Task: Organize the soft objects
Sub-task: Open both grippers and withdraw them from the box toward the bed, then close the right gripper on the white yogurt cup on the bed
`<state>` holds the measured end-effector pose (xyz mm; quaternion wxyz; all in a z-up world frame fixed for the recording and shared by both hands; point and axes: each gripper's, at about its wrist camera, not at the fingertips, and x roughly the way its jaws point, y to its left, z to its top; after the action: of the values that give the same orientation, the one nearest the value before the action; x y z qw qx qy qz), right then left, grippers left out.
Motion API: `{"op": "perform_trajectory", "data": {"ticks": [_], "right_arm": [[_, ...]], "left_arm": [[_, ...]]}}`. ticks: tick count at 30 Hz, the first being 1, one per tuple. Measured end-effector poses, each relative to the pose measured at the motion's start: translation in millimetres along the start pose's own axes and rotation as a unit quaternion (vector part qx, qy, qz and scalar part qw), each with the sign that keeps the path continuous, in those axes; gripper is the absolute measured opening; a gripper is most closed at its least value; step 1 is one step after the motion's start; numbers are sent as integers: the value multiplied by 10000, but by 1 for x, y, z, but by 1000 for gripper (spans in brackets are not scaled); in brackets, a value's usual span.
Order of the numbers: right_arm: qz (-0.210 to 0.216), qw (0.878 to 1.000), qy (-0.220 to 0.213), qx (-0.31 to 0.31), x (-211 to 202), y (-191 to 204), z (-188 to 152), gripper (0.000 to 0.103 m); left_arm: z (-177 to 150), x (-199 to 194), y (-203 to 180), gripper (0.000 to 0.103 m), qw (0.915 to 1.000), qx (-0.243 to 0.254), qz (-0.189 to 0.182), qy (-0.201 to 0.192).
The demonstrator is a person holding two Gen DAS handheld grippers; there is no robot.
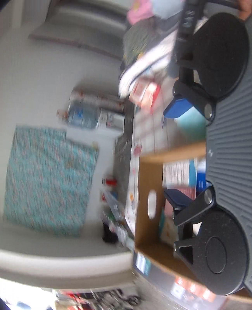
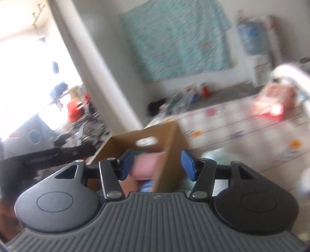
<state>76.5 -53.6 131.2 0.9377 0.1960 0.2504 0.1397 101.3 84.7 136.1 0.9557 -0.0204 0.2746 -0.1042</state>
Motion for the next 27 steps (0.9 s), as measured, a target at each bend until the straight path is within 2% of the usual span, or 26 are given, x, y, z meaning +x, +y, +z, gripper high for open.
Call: {"op": "perform_trajectory", "data": {"ticks": [4,7,10,13,19,21,25,27], "right_arm": [[-798,9958,-419,139,-58,-60,4,55],[-1311,9894,-558,287,-96,-103,-2,57],[-1688,9829,-517,531,-114,-143,-21,58],[-1927,9784,-441,611,-118,-168,-40,58],[-1888,9782,-160,851,-97,-196,-60,58],[-1737,9809,-41,872,-84,-202,-59,58],[-1175,9867,293,1087,-62,-214,-50,57],[-1060,9871,458,1113,-49,-220,-46,58]], "left_arm": [[-22,16,-81,83,9965,453,-668,208],[-46,35,-134,83,9912,694,-1075,327],[-70,57,-172,81,9881,767,-1233,510],[-87,73,-192,79,9853,710,-1392,694],[-117,92,-209,78,9833,930,-1311,856],[-124,99,-209,78,9832,943,-1268,912],[-135,109,-202,77,9823,881,-1281,1043],[-137,115,-199,76,9812,855,-1306,1135]]}}
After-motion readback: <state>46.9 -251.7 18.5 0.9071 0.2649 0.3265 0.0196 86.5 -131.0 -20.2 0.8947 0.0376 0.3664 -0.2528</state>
